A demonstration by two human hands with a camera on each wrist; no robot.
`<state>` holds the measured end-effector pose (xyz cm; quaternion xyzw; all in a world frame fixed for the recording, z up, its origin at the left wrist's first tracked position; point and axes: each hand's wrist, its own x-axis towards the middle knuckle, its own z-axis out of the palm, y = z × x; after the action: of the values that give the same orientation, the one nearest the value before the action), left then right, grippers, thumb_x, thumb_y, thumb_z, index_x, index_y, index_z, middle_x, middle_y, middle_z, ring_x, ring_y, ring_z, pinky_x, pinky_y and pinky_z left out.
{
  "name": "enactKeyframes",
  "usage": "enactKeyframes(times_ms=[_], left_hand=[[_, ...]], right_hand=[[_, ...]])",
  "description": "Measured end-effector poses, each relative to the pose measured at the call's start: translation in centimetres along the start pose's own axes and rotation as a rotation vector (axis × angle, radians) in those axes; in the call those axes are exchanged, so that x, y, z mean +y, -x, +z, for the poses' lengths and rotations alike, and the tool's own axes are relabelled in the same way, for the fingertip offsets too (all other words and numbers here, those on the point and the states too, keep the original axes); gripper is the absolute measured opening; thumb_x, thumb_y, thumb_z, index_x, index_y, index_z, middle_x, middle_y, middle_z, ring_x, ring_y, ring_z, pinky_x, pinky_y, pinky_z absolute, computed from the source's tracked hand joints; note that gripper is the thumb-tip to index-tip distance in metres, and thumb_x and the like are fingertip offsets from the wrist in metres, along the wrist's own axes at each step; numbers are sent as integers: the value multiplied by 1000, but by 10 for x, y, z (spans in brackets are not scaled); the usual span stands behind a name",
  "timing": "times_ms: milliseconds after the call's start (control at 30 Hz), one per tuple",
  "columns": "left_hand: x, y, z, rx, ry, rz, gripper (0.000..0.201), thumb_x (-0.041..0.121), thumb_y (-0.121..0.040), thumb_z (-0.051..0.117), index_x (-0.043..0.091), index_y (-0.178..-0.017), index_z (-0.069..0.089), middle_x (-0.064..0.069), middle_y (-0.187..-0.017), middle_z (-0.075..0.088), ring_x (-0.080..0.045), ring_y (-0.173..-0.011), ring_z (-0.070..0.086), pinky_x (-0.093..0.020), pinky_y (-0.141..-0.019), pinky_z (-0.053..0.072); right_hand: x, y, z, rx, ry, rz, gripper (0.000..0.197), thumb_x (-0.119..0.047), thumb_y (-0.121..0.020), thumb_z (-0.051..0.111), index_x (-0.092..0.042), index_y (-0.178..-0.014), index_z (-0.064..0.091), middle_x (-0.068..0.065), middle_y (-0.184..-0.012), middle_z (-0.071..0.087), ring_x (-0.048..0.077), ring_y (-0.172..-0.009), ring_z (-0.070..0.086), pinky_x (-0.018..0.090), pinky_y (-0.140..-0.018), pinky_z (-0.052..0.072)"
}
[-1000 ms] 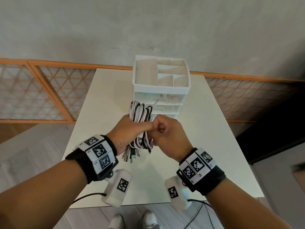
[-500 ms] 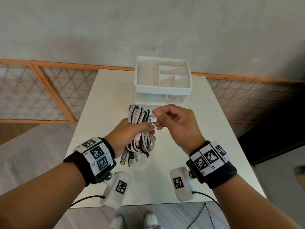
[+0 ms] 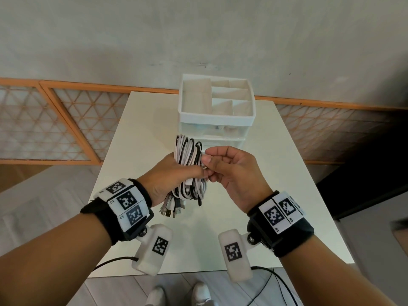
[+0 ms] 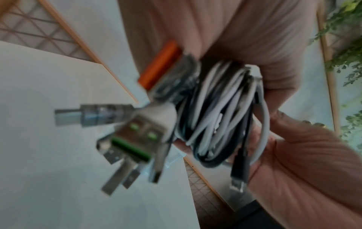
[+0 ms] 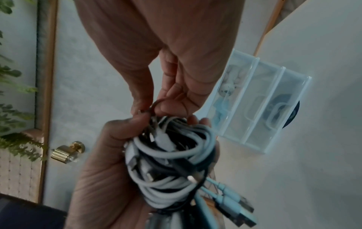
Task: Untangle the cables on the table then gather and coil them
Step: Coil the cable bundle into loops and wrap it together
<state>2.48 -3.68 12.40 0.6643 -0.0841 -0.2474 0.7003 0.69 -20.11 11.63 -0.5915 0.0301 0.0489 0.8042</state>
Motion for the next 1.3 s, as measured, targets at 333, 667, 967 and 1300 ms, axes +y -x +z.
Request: enactKeyframes(times_ms=[333,667,967,1300], left_hand=[[-5,0,4,82,124,-56,41,23,-70,80,-5,-99,70,-24,-91,71,-37,-86,70,-47,-79,59],[1,-4,19,1,203,-10,25,13,-75,73,5,-98,73,-19,-91,72,-31,-83,72,-39,-75,57],[-5,-17,35,143,124,36,15,0,-75,64,-8,-87,67,-31,-76,63,-36,-68,65,-46,-65,55],[-10,-35,58,99,164,-85,14,2,-67,66,5,-79,71,-15,-73,64,-22,-63,63,-32,-61,53]], right_hand=[[19,5,-7,16,449,6,20,-21,-86,76,-19,-98,60,6,-95,67,7,-67,59,25,-62,47],[8,8,-21,-178,39,108,63,-18,-80,72,-15,-140,51,14,-127,63,34,-123,60,45,-100,48],[-4,4,-20,-347,186,81,107,9,-66,75,-23,-155,26,12,-117,63,17,-95,66,27,-72,54],[15,-6,-31,-122,268,-65,80,24,-61,74,-13,-129,53,8,-96,70,20,-89,70,41,-75,62]])
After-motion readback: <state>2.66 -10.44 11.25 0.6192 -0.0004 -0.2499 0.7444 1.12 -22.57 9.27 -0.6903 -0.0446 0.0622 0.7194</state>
